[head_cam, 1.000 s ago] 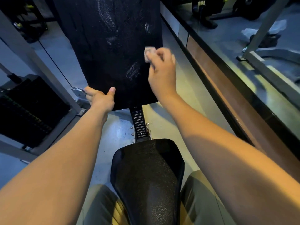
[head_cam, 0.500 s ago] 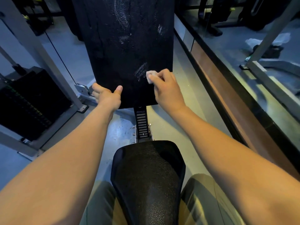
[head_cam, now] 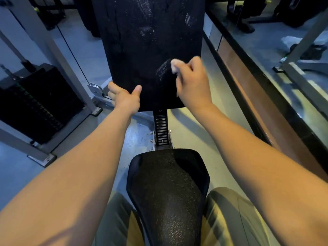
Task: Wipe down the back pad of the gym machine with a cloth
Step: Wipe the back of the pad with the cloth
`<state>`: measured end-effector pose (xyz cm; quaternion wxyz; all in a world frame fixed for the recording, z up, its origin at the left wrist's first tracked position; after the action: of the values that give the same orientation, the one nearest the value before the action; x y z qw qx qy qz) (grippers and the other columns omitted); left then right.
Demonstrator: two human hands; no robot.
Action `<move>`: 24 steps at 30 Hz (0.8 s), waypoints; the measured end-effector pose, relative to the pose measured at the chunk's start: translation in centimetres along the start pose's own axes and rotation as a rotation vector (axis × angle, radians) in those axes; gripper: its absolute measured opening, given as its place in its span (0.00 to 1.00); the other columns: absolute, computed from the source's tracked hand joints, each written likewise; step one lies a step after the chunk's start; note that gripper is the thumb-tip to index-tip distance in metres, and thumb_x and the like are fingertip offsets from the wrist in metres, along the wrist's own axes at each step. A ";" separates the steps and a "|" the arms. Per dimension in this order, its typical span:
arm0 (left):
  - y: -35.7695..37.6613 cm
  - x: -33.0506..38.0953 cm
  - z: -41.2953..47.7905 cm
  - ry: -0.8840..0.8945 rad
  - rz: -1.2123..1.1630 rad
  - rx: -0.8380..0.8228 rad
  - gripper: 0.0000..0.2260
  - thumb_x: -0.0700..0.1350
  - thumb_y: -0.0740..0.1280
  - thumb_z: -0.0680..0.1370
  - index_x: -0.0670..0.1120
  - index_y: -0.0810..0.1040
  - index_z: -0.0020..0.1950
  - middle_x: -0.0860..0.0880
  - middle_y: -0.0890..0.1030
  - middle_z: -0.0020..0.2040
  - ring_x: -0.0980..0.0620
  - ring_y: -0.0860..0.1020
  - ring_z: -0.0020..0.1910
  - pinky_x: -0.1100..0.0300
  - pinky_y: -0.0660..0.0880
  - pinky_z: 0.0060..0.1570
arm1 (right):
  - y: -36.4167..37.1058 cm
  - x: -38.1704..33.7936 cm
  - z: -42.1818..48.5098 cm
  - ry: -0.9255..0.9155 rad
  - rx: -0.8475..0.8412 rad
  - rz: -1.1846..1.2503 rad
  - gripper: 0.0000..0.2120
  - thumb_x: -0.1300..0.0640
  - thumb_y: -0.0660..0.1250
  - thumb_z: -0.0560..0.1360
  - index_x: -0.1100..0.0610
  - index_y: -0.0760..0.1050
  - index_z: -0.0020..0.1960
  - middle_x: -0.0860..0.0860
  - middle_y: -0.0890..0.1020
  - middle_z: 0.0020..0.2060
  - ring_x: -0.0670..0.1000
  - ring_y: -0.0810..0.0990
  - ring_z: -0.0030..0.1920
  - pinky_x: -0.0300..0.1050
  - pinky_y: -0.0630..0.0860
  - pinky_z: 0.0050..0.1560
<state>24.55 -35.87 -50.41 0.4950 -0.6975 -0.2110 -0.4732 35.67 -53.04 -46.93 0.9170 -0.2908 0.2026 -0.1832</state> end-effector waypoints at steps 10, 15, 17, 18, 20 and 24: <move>-0.1 -0.2 0.3 -0.004 0.013 -0.011 0.33 0.57 0.66 0.80 0.49 0.52 0.77 0.46 0.58 0.75 0.44 0.61 0.74 0.49 0.62 0.73 | 1.8 -1.4 -1.6 -0.044 -0.054 -0.024 0.13 0.65 0.66 0.76 0.57 0.80 0.58 0.57 0.71 0.45 0.57 0.72 0.43 0.54 0.74 0.36; -0.1 -0.4 0.4 -0.010 -0.001 -0.018 0.33 0.57 0.66 0.80 0.49 0.51 0.77 0.47 0.58 0.75 0.44 0.60 0.74 0.49 0.62 0.73 | 3.2 -3.0 -1.8 0.160 0.071 -0.001 0.15 0.66 0.67 0.75 0.62 0.79 0.62 0.59 0.75 0.47 0.57 0.75 0.44 0.46 0.74 0.42; -0.1 -0.3 0.4 -0.017 0.011 -0.023 0.34 0.58 0.67 0.80 0.50 0.50 0.77 0.47 0.58 0.75 0.44 0.60 0.74 0.47 0.62 0.74 | 3.8 -3.7 -2.7 0.006 -0.057 -0.002 0.15 0.66 0.67 0.77 0.63 0.78 0.63 0.59 0.74 0.47 0.58 0.75 0.44 0.48 0.76 0.39; -0.1 -0.3 0.4 -0.019 0.019 -0.024 0.35 0.58 0.67 0.80 0.50 0.50 0.78 0.47 0.58 0.75 0.44 0.60 0.74 0.46 0.62 0.75 | 3.4 -3.4 -2.5 -0.061 -0.104 -0.015 0.14 0.65 0.67 0.78 0.62 0.78 0.63 0.59 0.74 0.46 0.58 0.75 0.44 0.51 0.77 0.37; 0.0 -0.3 0.4 -0.019 0.024 -0.025 0.35 0.58 0.66 0.80 0.50 0.49 0.78 0.47 0.58 0.75 0.44 0.61 0.74 0.45 0.62 0.75 | 1.9 -1.7 -1.2 -0.072 -0.075 -0.038 0.13 0.64 0.65 0.78 0.59 0.80 0.61 0.58 0.72 0.45 0.58 0.74 0.42 0.53 0.76 0.35; 0.0 -0.4 0.4 -0.014 0.024 -0.020 0.35 0.58 0.66 0.80 0.50 0.50 0.77 0.47 0.58 0.75 0.44 0.61 0.74 0.46 0.62 0.74 | 1.6 -1.4 0.3 0.144 0.125 0.026 0.14 0.65 0.66 0.75 0.61 0.81 0.60 0.60 0.74 0.46 0.59 0.75 0.41 0.48 0.73 0.40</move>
<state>24.52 -35.45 -50.72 0.4923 -0.7082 -0.2013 -0.4642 34.99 -51.05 -47.31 0.9187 -0.2162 0.2600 -0.2041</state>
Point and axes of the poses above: each hand's wrist, its own z-axis towards the middle knuckle, its own y-axis out of the palm, x = y × z, the point moved 2 cm from there along z, towards the middle knuckle
